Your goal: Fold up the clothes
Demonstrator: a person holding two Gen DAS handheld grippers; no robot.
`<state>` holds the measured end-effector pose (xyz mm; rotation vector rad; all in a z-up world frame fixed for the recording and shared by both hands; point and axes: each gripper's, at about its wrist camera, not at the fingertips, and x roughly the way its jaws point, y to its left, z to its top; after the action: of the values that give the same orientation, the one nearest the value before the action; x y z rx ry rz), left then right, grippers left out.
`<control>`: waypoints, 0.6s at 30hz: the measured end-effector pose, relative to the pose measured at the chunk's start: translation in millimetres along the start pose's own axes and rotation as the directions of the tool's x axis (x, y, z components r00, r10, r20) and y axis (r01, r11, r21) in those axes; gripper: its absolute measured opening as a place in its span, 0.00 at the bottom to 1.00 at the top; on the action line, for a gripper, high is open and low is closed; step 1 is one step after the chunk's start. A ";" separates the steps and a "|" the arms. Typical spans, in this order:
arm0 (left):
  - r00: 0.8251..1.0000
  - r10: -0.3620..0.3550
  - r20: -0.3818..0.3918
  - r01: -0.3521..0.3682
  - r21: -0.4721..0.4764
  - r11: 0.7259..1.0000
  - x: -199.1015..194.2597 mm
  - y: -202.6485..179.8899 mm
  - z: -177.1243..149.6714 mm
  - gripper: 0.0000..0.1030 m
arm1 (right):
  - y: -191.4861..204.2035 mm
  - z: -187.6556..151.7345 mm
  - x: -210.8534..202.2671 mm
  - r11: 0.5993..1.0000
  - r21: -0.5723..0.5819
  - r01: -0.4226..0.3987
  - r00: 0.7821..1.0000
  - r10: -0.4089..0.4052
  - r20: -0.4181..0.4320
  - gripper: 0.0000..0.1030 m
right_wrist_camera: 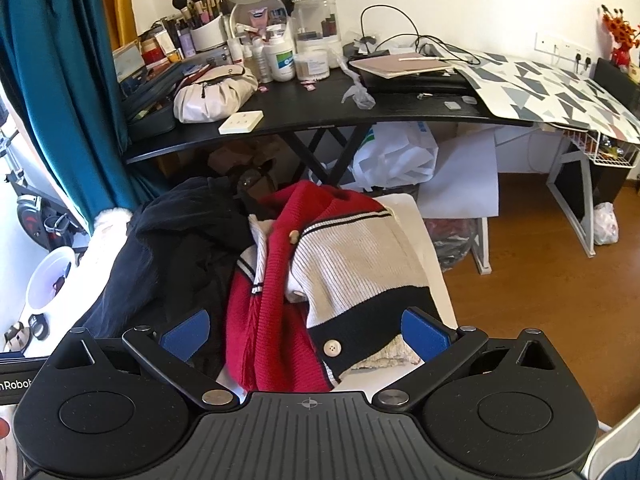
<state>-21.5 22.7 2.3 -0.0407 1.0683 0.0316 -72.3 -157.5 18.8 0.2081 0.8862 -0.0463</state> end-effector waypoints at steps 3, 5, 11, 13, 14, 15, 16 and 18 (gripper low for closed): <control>0.999 -0.001 0.034 0.002 -0.032 0.999 -5.1 3.6 0.3 0.99 | -0.6 -1.9 -0.7 1.000 -0.001 -0.001 1.000 0.001 0.001 0.99; 0.998 -0.009 0.066 0.012 -0.047 0.999 -9.8 5.3 1.7 0.99 | -1.8 -2.1 0.3 1.000 -0.005 -0.003 1.000 0.003 -0.005 0.99; 0.993 0.014 0.117 -0.006 -0.067 0.998 -11.2 5.5 8.2 0.99 | -14.5 -4.7 6.6 0.999 0.040 -0.029 0.999 0.030 -0.020 0.99; 0.990 -0.007 0.141 0.024 -0.119 0.993 -14.2 12.5 13.3 0.99 | -17.7 -3.8 10.6 0.999 0.043 -0.016 1.000 0.017 -0.026 0.99; 0.988 -0.014 0.155 0.036 -0.139 0.990 -16.4 15.6 16.4 0.99 | -18.3 -2.8 11.4 0.999 0.039 -0.006 1.000 0.007 -0.022 0.99; 0.984 -0.009 0.178 0.036 -0.148 0.988 -19.5 17.1 19.4 0.99 | -18.9 -1.7 12.2 0.999 0.034 0.004 1.000 -0.004 -0.019 0.99; 0.979 0.001 0.205 0.031 -0.153 0.988 -23.2 18.1 22.5 0.99 | -19.4 -0.6 13.1 0.999 0.030 0.014 1.000 -0.014 -0.015 0.99; 0.961 0.059 0.271 -0.014 -0.168 0.986 -32.4 18.4 28.3 0.99 | -20.3 2.3 12.9 1.000 0.016 0.027 1.000 -0.027 0.006 0.99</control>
<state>-13.2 42.3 44.0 -0.1615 0.7856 0.1550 -64.9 -177.3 6.9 0.2106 0.8828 -0.0794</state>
